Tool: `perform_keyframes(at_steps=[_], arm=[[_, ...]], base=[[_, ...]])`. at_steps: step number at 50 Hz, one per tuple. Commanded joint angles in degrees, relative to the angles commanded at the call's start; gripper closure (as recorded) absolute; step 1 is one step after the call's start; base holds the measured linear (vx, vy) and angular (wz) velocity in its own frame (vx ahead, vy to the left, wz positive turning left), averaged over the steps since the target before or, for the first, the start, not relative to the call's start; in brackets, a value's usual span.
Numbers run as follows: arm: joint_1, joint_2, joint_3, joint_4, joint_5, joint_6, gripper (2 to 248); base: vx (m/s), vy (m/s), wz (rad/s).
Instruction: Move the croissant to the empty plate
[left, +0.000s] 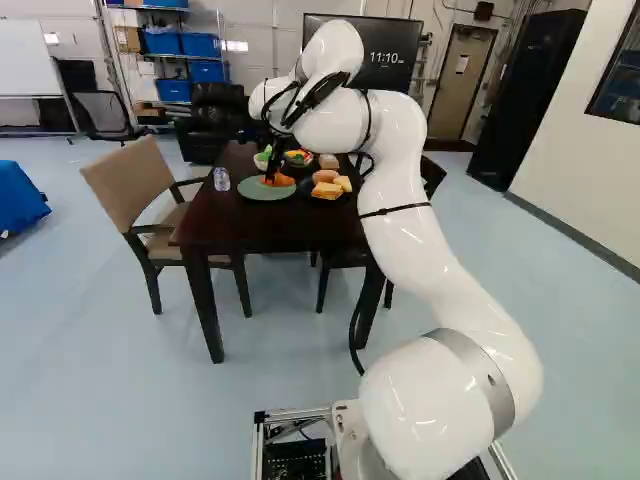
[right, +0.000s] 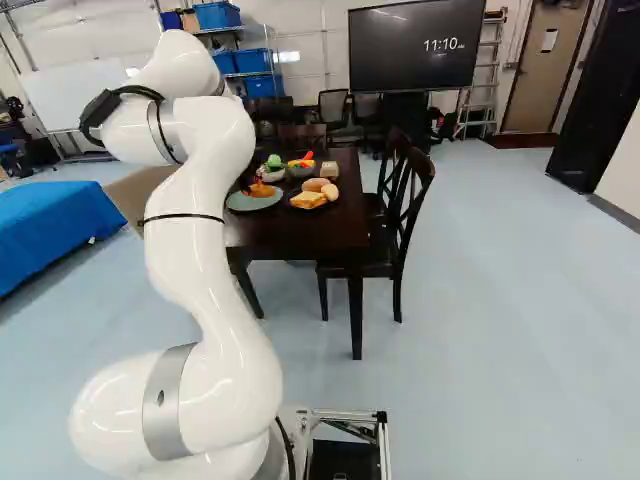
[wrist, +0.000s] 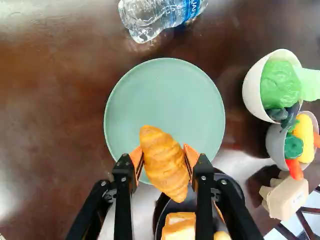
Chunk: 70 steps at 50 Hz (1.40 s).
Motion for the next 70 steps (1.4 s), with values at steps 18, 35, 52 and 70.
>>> perform_keyframes(at_steps=[18,35,52,70], arm=[[0.0,-0.9,-0.2,0.0,0.0,0.0,99],[0.0,-0.9,-0.2,0.0,0.0,0.0,4],[0.1,0.4,1.0,0.0,0.0,0.0,3],[0.8,6.8,7.9,0.0,0.0,0.0,3]], base=[[0.0,0.0,0.0],[0.0,0.0,0.0],[0.0,0.0,0.0],[0.0,0.0,0.0]])
